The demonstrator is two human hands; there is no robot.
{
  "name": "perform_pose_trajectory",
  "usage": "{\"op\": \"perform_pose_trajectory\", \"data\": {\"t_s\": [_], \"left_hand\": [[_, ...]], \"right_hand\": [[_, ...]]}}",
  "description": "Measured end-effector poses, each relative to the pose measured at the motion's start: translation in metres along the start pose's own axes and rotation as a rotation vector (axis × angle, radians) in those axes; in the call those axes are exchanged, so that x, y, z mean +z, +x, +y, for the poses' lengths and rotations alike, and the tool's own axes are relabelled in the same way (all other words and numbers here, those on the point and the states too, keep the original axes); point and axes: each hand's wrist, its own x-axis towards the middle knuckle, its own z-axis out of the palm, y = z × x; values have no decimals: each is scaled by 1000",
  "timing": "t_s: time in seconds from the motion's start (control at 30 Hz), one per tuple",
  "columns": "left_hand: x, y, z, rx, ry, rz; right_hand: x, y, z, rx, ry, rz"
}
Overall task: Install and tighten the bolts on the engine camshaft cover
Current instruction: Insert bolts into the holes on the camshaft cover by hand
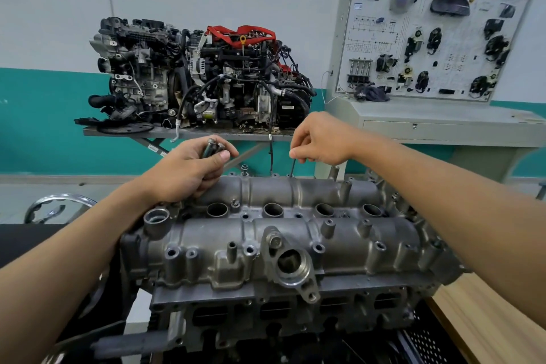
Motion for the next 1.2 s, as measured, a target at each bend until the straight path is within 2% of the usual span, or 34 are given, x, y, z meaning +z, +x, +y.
{"op": "perform_pose_trajectory", "data": {"t_s": [0.13,0.23,0.3,0.37,0.43,0.5,0.57,0.63,0.7,0.77,0.9,1.07,1.13,1.2], "left_hand": [[8,7,13,-62,274,-80],[21,14,28,-58,532,-153],[30,21,37,-33,628,-164],[38,26,43,-23,650,-151],[44,31,46,-7,680,-135],[50,36,49,7,709,-135],[53,39,50,13,688,-136],[56,41,50,10,652,-128],[60,42,52,15,628,-120],[66,45,54,20,630,-109],[74,51,55,18,585,-83],[80,57,53,1,505,-62],[85,61,53,11,542,-52],[89,65,52,34,621,-1]], "right_hand": [[20,-2,-10,-94,-290,-87],[22,1,-13,4,-449,-132],[17,2,-13,102,-390,-100],[9,3,-9,131,-230,-24],[5,2,-11,66,-126,-53],[3,-1,-11,-1,-171,-204],[0,-4,-8,26,-338,-305],[-7,-3,-2,43,-367,-260],[-12,-3,-2,-6,-216,-191],[-7,-6,-3,-57,-114,-204],[1,-6,6,26,-286,-323],[-6,-10,2,-22,-87,-124],[-2,-13,1,-8,-41,-207],[-4,-16,7,23,-146,-297]]}}
